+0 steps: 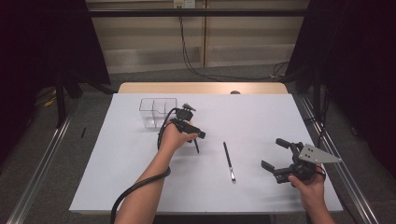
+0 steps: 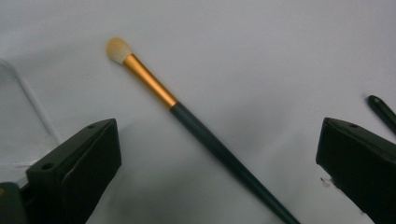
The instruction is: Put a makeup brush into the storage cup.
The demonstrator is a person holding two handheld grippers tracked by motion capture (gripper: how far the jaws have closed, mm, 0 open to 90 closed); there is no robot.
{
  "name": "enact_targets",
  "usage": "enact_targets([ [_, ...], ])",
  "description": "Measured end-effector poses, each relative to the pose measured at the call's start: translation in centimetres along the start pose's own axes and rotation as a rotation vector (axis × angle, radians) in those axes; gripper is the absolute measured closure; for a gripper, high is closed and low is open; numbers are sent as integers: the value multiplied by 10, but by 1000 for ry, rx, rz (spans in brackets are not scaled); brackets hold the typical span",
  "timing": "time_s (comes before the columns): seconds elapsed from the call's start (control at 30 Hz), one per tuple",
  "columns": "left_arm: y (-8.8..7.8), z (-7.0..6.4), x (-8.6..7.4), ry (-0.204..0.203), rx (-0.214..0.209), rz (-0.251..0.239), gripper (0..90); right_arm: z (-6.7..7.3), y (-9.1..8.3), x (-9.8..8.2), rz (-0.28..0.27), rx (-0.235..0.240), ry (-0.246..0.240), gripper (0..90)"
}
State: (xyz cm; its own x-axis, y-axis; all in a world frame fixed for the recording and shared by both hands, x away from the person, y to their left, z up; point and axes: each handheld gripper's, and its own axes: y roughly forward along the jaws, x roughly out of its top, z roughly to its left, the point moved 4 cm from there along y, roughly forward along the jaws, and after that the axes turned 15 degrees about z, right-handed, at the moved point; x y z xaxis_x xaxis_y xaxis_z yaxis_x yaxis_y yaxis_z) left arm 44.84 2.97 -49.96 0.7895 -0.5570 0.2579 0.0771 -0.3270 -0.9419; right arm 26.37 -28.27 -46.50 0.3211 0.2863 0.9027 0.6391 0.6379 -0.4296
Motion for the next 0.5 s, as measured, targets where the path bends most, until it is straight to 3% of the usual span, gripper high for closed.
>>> enact_targets([
  [0.23, -2, 2, 0, -22, 0, 1, 51, 0, 0, 0, -1, 1, 3, 0],
  [0.5, -2, 3, 1, -52, 41, 15, 214, 0, 0, 0, 0, 1, 1, 0],
])
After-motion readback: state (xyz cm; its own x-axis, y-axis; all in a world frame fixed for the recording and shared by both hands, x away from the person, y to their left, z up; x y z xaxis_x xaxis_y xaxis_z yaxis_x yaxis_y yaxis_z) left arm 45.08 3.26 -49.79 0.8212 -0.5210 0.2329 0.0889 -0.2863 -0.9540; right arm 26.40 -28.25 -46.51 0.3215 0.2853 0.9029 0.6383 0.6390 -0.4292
